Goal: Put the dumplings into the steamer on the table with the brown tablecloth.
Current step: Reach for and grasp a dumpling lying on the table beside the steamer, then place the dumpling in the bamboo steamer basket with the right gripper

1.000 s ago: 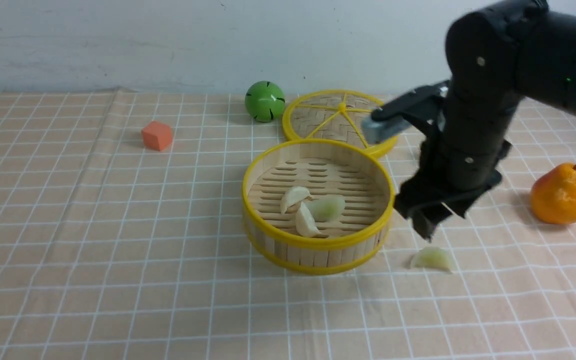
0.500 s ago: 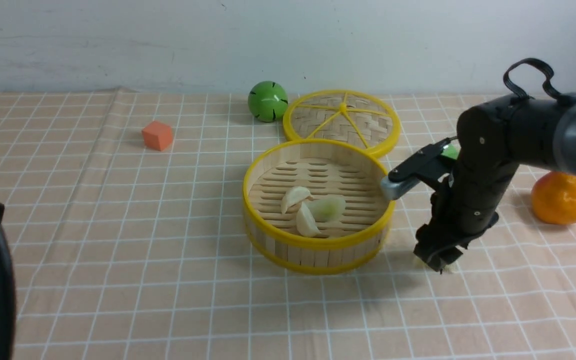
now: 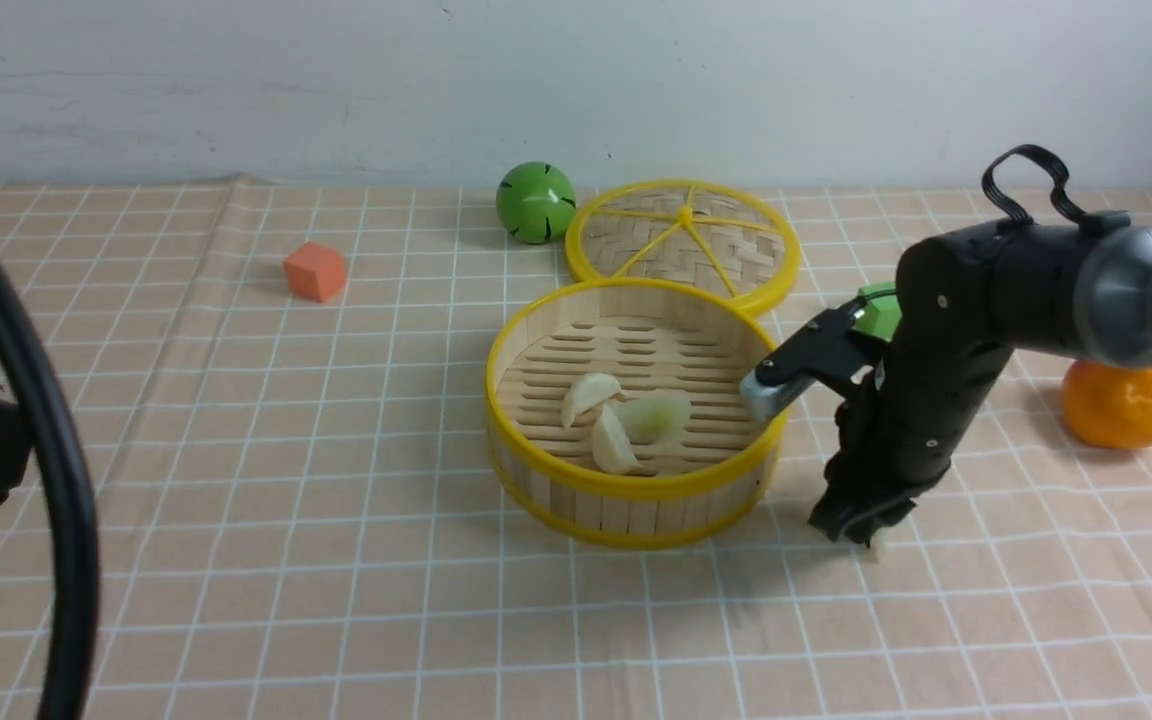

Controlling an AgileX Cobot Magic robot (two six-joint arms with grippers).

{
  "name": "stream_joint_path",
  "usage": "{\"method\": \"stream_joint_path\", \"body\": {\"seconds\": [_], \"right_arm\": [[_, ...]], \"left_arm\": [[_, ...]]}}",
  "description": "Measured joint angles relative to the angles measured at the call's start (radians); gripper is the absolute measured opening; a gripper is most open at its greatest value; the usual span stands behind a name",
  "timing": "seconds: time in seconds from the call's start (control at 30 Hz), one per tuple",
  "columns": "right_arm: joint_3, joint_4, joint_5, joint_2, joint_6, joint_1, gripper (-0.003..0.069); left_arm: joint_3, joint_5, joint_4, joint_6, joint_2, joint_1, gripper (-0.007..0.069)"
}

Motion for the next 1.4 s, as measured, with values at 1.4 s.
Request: {"method": "stream_joint_path", "body": {"seconds": [1.4], "right_arm": [[-0.689,0.080,0.212,0.209,0.315,0.100,0.0426]], "left_arm": [[0.393,-0.344,0.000,0.023,-0.053,0.000,0.0021]]}}
